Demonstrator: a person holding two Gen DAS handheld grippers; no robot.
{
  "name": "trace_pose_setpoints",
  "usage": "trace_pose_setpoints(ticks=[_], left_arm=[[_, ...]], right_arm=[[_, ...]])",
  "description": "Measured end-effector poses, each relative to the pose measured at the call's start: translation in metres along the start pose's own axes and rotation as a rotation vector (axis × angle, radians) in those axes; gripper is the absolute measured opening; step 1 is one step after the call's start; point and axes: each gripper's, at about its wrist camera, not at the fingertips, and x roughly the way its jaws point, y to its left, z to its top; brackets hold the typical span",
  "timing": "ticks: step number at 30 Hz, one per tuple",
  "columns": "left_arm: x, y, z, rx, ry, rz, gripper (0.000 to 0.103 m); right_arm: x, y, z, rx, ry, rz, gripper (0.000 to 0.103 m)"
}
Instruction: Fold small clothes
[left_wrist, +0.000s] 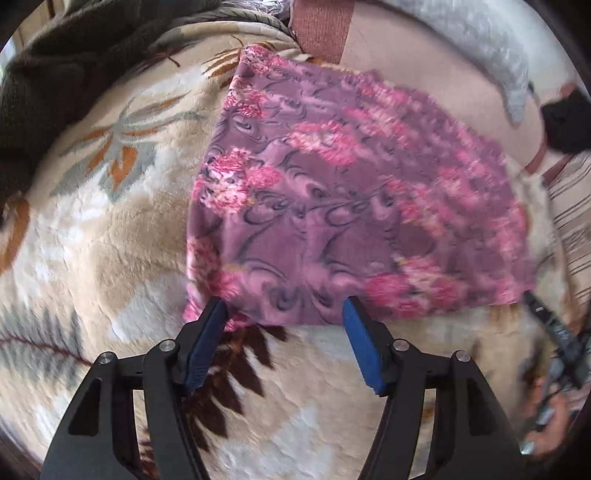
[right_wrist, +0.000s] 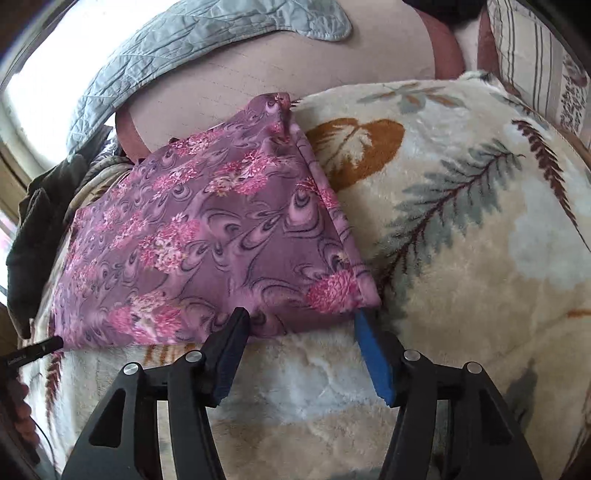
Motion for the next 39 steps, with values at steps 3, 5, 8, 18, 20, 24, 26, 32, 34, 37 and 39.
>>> trace_pose_setpoints(ticks=[3, 5, 8, 18, 20, 24, 26, 32, 34, 37, 39], left_arm=[[-0.012, 0.012, 0.005, -0.073, -0.023, -0.045, 0.065], [-0.013, 0.017, 0.009, -0.089, -0.037, -0.021, 0.065], [0.008, 0.026, 0.008, -0.101, 0.025, 0.038, 0.065], [-0.002, 0.07, 0.017, -0.234, 0.031, -0.133, 0.066], [-0.007, 0.094, 0.024, -0.332, 0.033, -0.195, 0.066], [-0.015, 0.126, 0.034, -0.441, 0.027, -0.265, 0.066], [-0.02, 0.137, 0.038, -0.45, 0.027, -0.284, 0.066], [-0.026, 0.157, 0.049, -0.423, 0.022, -0.258, 0.066], [-0.027, 0.163, 0.054, -0.418, 0.021, -0.251, 0.066], [-0.029, 0.173, 0.064, -0.412, 0.012, -0.235, 0.066], [-0.029, 0.176, 0.071, -0.415, 0.004, -0.239, 0.066]], right_arm=[[-0.006, -0.003, 0.007, 0.013, -0.034, 0.0, 0.061], [-0.01, -0.007, 0.011, 0.032, -0.062, 0.0, 0.061], [0.009, -0.019, 0.01, 0.062, 0.014, -0.049, 0.062], [0.0, 0.059, -0.015, -0.209, -0.067, -0.105, 0.064], [0.002, 0.101, -0.029, -0.341, -0.065, -0.056, 0.063], [0.013, 0.188, -0.064, -0.598, -0.024, 0.039, 0.067], [0.021, 0.225, -0.083, -0.721, -0.016, 0.046, 0.069], [0.051, 0.318, -0.125, -1.031, -0.077, -0.018, 0.072], [0.056, 0.338, -0.134, -1.107, -0.157, -0.069, 0.074], [0.069, 0.36, -0.137, -1.17, -0.254, -0.141, 0.076], [0.076, 0.368, -0.137, -1.193, -0.317, -0.179, 0.076]])
